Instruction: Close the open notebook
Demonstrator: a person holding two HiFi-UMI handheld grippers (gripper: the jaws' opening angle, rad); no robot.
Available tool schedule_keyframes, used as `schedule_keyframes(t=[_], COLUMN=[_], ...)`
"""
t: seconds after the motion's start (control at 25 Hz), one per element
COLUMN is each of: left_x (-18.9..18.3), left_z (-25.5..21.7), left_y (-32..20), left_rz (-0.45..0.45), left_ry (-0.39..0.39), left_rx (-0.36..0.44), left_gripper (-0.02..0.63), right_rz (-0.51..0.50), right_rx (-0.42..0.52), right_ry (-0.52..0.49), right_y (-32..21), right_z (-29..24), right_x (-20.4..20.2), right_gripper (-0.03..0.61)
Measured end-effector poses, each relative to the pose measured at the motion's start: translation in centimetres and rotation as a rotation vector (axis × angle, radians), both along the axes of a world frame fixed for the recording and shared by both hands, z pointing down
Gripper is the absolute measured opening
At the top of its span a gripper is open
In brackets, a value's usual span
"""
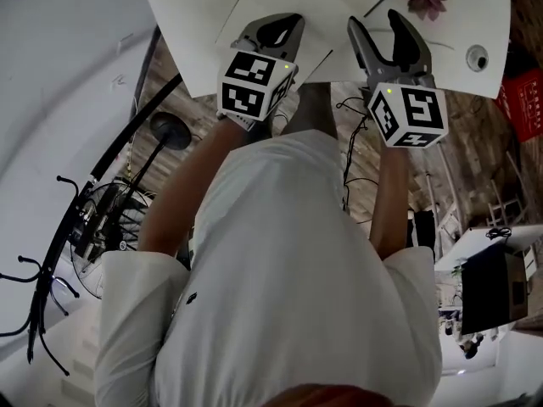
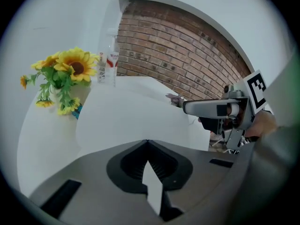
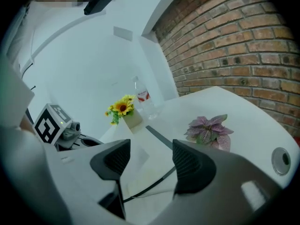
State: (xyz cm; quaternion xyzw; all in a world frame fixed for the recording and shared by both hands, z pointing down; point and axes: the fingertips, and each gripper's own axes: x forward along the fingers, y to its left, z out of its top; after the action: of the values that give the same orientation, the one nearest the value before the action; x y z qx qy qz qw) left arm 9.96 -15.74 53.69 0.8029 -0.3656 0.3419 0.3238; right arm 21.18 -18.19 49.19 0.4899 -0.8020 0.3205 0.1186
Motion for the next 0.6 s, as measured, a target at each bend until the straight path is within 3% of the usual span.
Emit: schedule_keyframes(t=[0.6], left_x=[1.9], left_z=[3.6], left_y=[-2.5], left_rz=[0.063], left_ry=[-0.031], left_rx=[-0.040], left_gripper=[0.009], right_rz=[0.003], right_rx=[-0.093], right_ry=[0.000], right_y=[-2.1], right_z=[5.2], right_x=[0.9], right_gripper=[0.311])
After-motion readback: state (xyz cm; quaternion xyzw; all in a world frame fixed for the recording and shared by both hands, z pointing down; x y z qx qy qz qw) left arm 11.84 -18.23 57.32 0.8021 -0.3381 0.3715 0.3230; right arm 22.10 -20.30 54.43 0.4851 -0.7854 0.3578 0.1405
